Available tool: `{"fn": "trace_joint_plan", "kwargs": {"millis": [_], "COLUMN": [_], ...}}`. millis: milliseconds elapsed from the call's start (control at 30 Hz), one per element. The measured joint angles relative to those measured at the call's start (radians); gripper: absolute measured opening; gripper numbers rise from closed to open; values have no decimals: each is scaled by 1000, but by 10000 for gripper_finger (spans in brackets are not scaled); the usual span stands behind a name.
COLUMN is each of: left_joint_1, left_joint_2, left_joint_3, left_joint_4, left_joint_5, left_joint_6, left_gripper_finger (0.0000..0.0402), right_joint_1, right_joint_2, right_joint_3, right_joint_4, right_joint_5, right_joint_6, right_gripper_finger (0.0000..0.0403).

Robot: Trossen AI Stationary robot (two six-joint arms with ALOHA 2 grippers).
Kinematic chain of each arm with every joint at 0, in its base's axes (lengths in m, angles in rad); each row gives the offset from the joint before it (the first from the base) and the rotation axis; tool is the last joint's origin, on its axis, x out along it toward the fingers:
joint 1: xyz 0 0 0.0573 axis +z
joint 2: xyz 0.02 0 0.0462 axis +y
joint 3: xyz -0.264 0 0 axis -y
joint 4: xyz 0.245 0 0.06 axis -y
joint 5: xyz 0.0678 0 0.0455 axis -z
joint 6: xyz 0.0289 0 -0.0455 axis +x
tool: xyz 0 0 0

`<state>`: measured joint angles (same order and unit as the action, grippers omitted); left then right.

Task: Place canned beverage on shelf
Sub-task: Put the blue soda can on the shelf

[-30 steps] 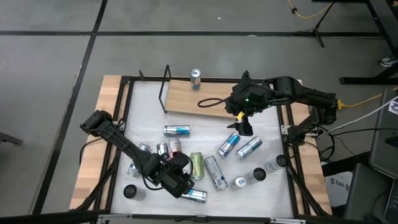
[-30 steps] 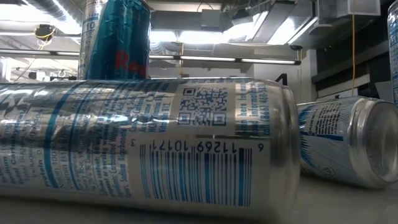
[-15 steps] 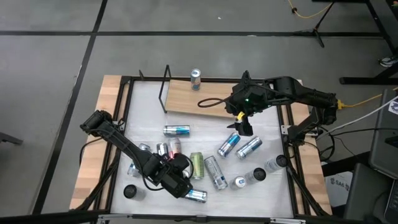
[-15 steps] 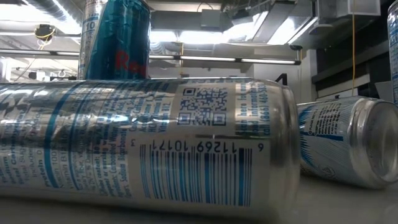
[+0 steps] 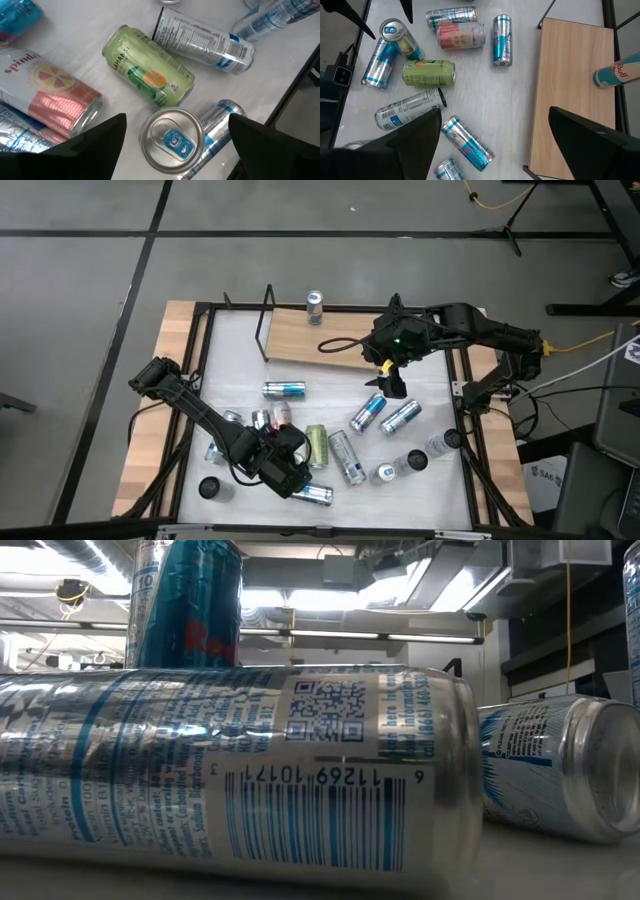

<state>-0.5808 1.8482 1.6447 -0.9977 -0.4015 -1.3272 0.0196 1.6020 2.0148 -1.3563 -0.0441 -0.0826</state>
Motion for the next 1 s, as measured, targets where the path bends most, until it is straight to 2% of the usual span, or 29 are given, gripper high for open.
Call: {"fn": "trace_joint_plan", "kwargs": {"millis": [233, 633, 1000], "left_joint_1": [-4, -2, -2], "left_joint_2": [21, 106, 110], "left_joint_3": [0, -1, -1], "left_joint_4": [7, 1, 78], "left_joint_5": [3, 69, 63], "left_joint_6": [-4, -5, -2], "left_gripper_finger": [344, 344, 344], "right_joint_1": [0, 0, 0], "right_joint_2": [0, 0, 0], "right_joint_3": [0, 0, 0], "right_joint_4": [0, 0, 0], "right_joint_5": [0, 0, 0], "right_joint_6": [0, 0, 0], "right_gripper_finger": [358, 358, 358]}}
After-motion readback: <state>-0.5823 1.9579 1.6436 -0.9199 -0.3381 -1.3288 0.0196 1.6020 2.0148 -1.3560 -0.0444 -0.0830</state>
